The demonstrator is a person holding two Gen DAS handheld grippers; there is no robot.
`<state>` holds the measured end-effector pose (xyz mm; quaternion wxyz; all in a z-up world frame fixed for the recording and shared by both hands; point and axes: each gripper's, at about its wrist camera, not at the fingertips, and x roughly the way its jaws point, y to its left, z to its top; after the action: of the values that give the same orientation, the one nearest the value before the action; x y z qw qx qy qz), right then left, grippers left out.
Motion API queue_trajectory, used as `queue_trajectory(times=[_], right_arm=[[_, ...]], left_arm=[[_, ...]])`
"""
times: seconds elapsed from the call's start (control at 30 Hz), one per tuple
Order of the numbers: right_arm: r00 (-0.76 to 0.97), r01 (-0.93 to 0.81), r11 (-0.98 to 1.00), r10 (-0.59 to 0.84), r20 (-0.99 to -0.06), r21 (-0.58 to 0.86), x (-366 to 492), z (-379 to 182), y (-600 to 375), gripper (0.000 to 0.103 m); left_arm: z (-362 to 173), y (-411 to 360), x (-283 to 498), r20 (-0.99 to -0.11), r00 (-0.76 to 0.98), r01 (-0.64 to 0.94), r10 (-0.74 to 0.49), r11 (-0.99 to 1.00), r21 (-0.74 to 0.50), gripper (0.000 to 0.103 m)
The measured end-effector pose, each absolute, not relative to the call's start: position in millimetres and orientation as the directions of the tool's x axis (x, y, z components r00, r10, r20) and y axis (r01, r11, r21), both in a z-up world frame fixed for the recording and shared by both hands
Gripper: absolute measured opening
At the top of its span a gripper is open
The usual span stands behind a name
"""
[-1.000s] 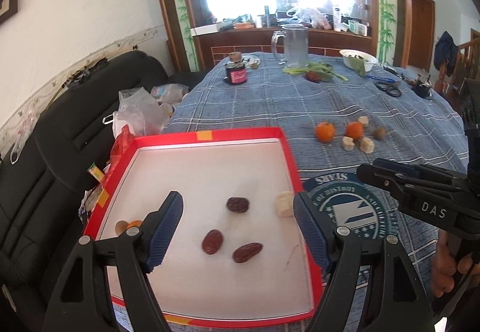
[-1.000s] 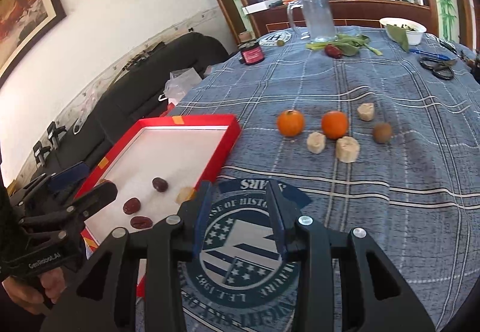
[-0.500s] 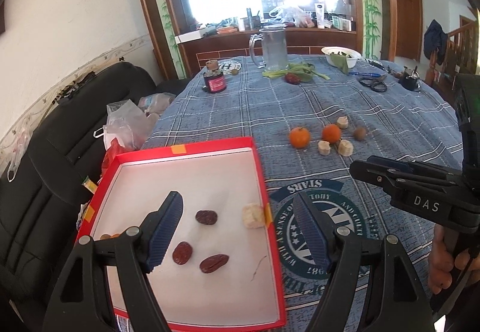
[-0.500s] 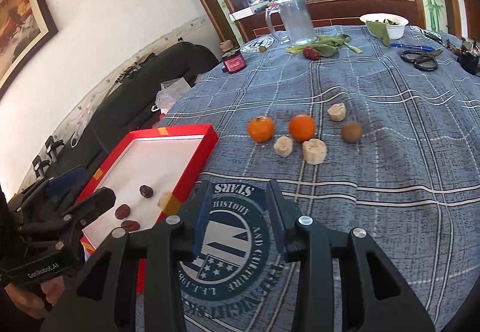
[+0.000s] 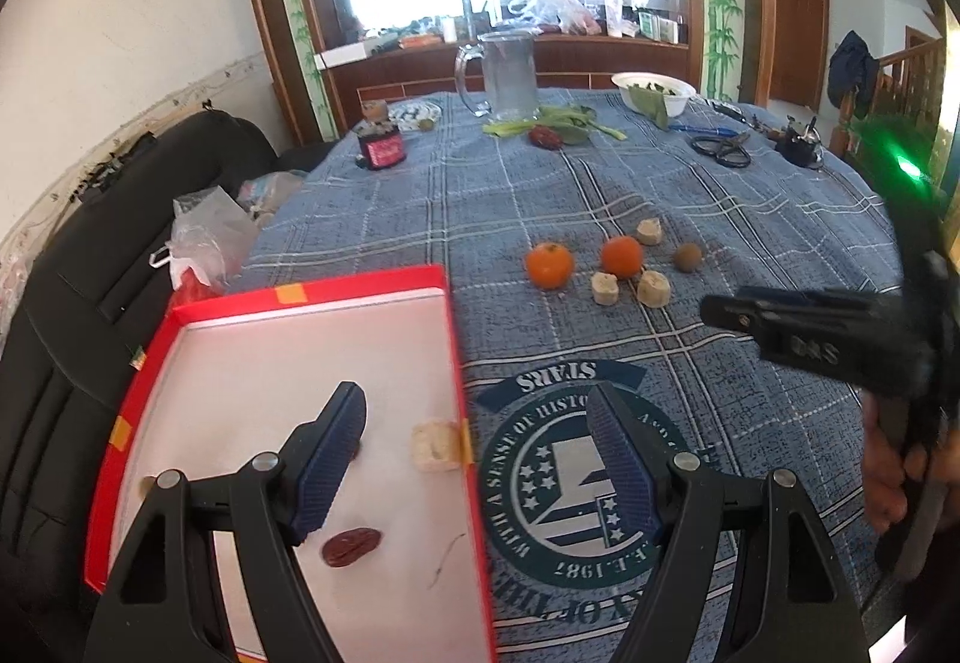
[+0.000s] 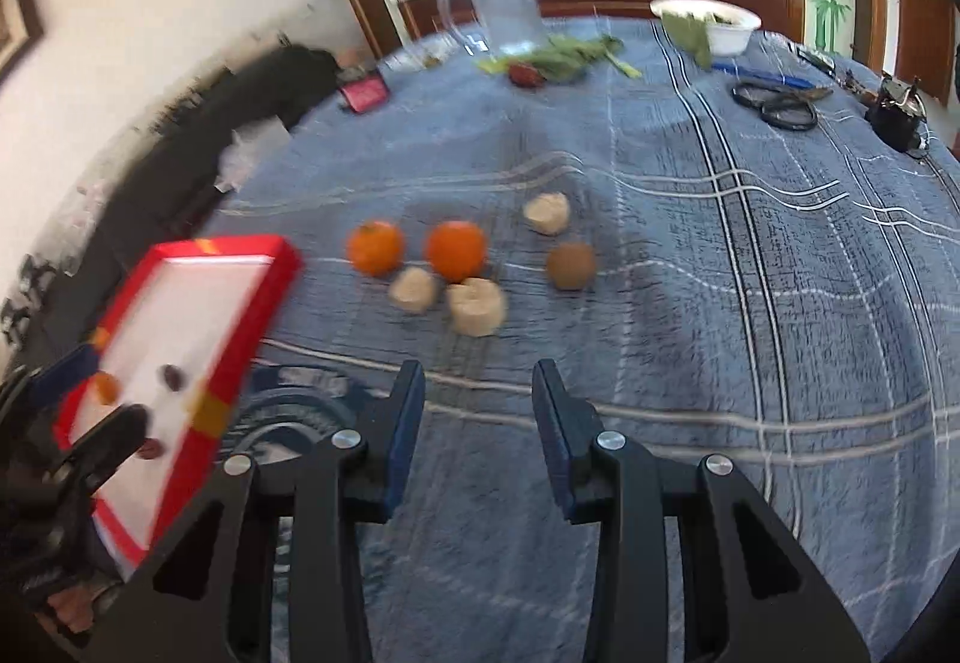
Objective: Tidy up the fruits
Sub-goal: 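Grasp a beige cake chunk with the right gripper while the left gripper grasps another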
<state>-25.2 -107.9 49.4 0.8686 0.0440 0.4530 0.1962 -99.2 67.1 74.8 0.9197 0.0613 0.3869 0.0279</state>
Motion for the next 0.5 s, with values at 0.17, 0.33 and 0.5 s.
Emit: queue_trajectory(times=[0.17, 0.33, 0.5], right_arm=[[0.481, -0.320, 0.921, 0.361, -0.799, 0.223, -2.2, 40.4, -86.3, 0.039], [0.503, -0.305, 0.939, 0.298, -0.811, 0.157, 8.9, 30.1, -66.8, 0.039], [0.538, -0.289, 0.942, 0.310, -0.784, 0.174, 11.7, 26.6, -78.4, 0.028]], left_arm=[[69.2, 68.6, -93.0, -0.723, 0.683, -0.011, 0.103, 0.991, 0.131, 0.076], [66.9, 69.4, -76.7, -0.734, 0.672, -0.016, 0.105, 0.992, 0.126, 0.076], [59.9, 61.3, -56.6, -0.749, 0.657, 0.006, 0.087, 0.993, 0.121, 0.076]])
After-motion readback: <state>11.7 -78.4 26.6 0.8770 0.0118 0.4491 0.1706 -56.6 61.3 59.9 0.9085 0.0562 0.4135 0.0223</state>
